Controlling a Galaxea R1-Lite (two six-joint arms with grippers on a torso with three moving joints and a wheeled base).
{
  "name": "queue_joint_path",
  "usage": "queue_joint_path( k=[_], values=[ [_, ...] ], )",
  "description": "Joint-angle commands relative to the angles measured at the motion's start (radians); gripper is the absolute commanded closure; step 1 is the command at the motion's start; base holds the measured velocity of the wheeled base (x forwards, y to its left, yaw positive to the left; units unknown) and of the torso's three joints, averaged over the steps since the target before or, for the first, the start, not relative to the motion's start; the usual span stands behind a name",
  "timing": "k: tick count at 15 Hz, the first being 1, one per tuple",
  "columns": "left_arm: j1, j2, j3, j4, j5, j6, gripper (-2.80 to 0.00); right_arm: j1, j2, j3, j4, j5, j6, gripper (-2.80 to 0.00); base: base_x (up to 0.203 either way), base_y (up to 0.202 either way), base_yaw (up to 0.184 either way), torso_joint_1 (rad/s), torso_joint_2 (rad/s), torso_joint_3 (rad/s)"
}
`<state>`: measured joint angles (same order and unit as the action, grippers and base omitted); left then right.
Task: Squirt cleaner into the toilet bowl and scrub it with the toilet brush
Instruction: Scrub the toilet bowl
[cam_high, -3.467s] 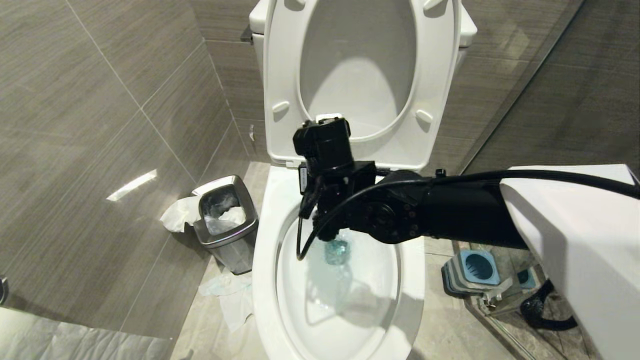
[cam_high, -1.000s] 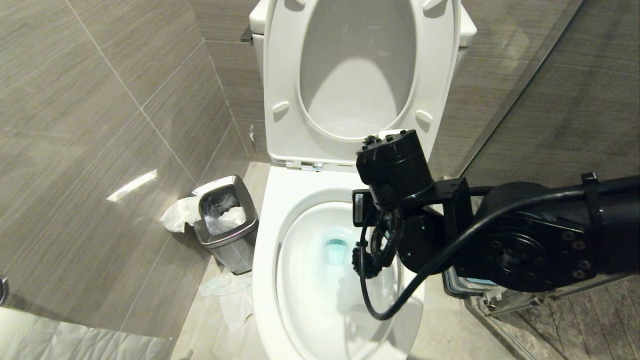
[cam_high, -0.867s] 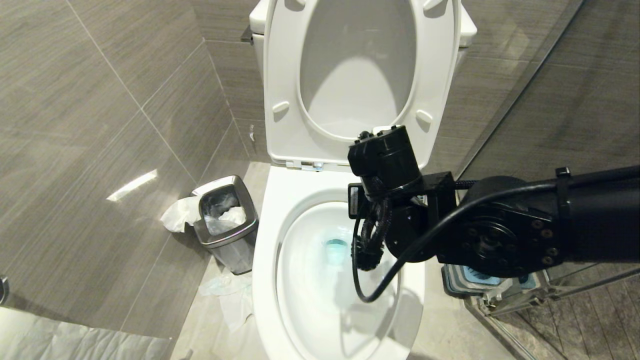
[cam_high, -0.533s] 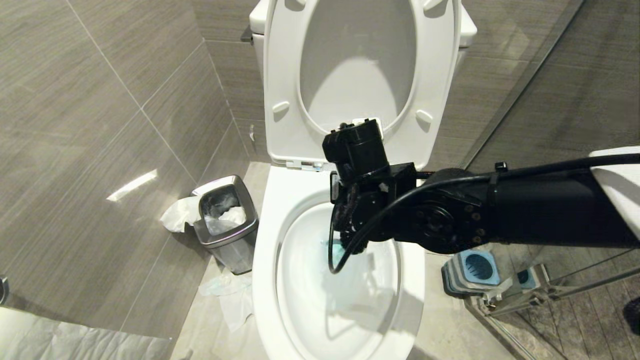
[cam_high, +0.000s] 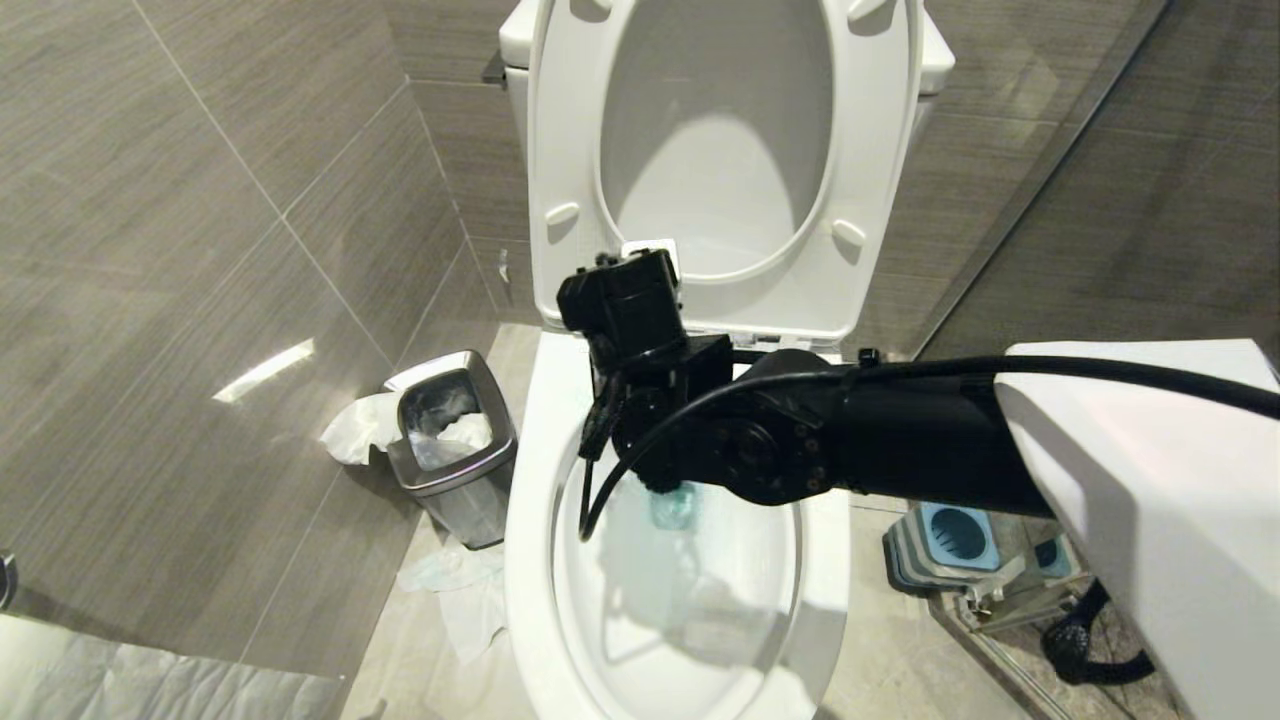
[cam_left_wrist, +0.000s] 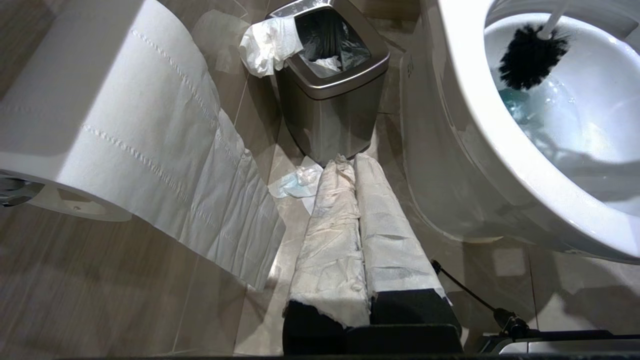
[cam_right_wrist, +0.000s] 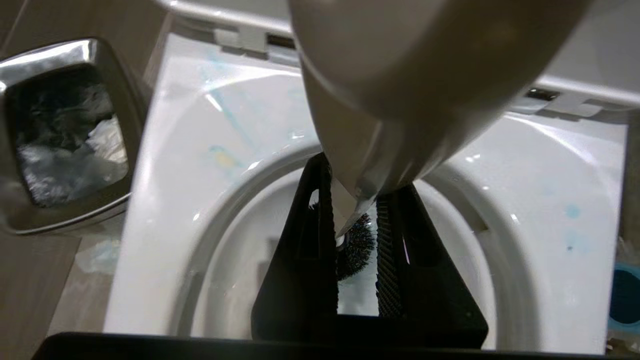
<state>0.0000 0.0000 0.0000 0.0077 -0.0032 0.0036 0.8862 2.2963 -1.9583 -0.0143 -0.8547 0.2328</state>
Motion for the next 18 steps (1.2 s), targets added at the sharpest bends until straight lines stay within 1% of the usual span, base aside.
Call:
queue_joint_path(
  k=[1,4,5,7,10,12,14,16,18],
  values=[
    [0.0,0.0,0.003,0.0,-0.001,0.001,0.0,0.03,0.024,-0.012,0.0,-0.004,0.002,0.0,0.0,0.0,0.0,0.0,0.0,0.0],
    [0.0,0.0,0.003,0.0,0.0,-0.001,0.0,0.081,0.004,0.013,0.003,-0.011,0.006,0.0,0.0,0.0,0.0,0.0,0.0,0.0],
    [0.0,0.0,0.003,0.0,0.0,-0.001,0.0,0.097,-0.018,0.052,0.003,-0.015,0.008,0.0,0.0,0.0,0.0,0.0,0.0,0.0],
    [0.0,0.0,0.003,0.0,-0.001,-0.001,0.0,0.132,-0.084,0.165,0.002,-0.017,0.022,0.0,0.0,0.0,0.0,0.0,0.0,0.0],
    [0.0,0.0,0.003,0.0,0.0,-0.001,0.0,0.183,-0.199,0.35,0.002,-0.018,0.074,0.0,0.0,0.0,0.0,0.0,0.0,0.0],
    [0.0,0.0,0.003,0.0,0.0,-0.001,0.0,0.202,-0.275,0.465,0.001,-0.018,0.108,0.0,0.0,0.0,0.0,0.0,0.0,0.0],
    [0.0,0.0,0.003,0.0,-0.001,-0.001,0.0,0.206,-0.352,0.561,0.001,-0.018,0.132,0.0,0.0,0.0,0.0,0.0,0.0,0.0],
    [0.0,0.0,0.003,0.0,-0.001,-0.001,0.0,0.191,-0.412,0.644,-0.002,-0.018,0.148,0.0,0.0,0.0,0.0,0.0,0.0,0.0],
    [0.0,0.0,0.003,0.0,0.0,0.0,0.0,0.131,-0.451,0.684,-0.005,-0.018,0.155,0.0,0.0,0.0,0.0,0.0,0.0,0.0]
  ],
)
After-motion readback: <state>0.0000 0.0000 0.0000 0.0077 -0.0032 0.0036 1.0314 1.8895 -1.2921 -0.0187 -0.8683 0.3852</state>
